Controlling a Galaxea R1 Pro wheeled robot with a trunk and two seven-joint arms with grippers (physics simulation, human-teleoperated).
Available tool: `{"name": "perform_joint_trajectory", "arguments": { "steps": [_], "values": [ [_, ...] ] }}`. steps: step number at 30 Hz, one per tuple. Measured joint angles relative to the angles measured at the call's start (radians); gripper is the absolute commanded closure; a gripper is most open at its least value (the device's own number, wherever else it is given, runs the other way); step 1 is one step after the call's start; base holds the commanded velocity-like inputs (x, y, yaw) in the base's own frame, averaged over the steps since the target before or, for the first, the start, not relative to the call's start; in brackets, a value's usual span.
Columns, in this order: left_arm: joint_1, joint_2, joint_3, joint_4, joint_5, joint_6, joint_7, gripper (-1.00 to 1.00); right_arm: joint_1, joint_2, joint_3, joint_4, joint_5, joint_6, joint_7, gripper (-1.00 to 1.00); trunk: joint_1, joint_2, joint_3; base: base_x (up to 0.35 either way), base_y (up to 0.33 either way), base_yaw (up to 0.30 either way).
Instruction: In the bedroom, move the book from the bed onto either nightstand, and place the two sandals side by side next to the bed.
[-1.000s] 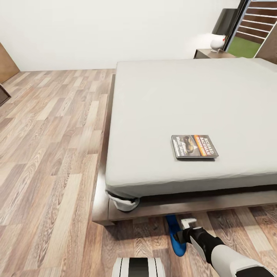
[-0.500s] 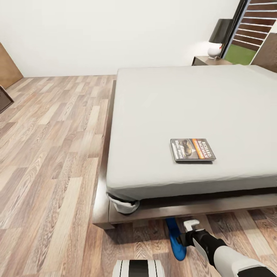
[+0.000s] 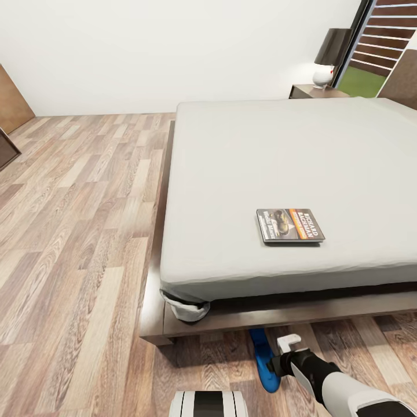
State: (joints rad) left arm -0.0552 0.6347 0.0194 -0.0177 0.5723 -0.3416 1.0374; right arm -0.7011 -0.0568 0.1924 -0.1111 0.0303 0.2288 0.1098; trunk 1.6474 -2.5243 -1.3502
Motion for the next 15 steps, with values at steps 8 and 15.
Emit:
{"name": "perform_joint_trajectory", "arguments": {
  "steps": [8,15],
  "values": [
    [0.000,-0.001,-0.020,0.000,-0.002,0.000,0.000,1.00,0.000,0.003,0.001,0.011,0.001,0.001,0.000,-1.00,0.000,0.000,0.004,0.000,0.000,0.000],
    [0.000,-0.002,-0.025,0.000,-0.002,0.000,0.001,1.00,0.001,0.000,0.000,0.033,0.001,0.000,0.000,-1.00,-0.001,0.000,0.008,0.000,0.000,0.000]
  ]
}}
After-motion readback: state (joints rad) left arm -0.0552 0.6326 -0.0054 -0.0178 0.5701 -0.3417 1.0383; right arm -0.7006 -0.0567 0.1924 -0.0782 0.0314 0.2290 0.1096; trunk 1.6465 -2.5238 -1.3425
